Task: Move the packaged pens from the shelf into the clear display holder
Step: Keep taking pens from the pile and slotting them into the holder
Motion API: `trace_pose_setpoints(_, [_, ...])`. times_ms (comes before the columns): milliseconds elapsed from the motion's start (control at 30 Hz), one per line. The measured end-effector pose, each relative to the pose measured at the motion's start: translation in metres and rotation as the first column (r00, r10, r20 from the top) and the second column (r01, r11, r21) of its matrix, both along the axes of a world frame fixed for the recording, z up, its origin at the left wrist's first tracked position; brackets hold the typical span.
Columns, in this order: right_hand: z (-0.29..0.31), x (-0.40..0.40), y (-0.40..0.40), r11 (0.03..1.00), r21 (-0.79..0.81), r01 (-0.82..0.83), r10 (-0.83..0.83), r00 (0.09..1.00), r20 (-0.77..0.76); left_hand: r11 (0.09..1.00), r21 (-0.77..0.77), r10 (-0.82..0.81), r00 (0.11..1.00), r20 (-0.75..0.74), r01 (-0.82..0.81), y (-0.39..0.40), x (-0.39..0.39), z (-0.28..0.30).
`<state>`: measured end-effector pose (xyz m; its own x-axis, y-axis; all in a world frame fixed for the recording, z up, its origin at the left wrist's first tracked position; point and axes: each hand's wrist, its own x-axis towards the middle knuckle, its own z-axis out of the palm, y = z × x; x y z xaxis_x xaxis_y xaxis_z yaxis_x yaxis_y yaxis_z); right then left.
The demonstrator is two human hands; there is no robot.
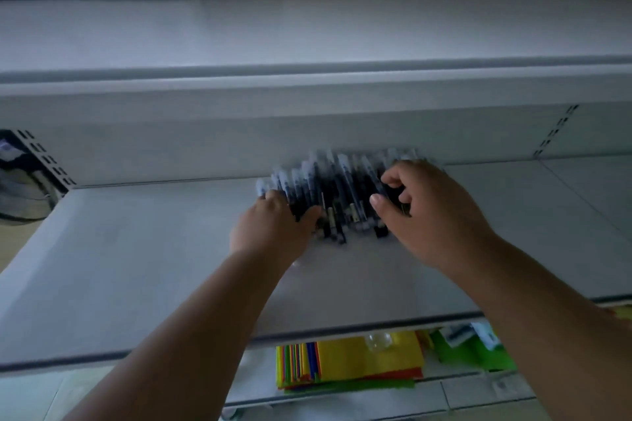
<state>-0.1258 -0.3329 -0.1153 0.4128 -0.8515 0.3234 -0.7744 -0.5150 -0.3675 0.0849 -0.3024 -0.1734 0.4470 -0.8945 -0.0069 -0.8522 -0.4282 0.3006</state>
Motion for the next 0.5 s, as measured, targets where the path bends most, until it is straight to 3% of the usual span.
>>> trace_pose_setpoints(500, [-0.016,0.011,0.002,0.998,0.016,0.053,-0.054,0.996,0.071,0.997,-0.057,-0.061,0.989,-0.132,0.054,-0.001,0.019,-0.001])
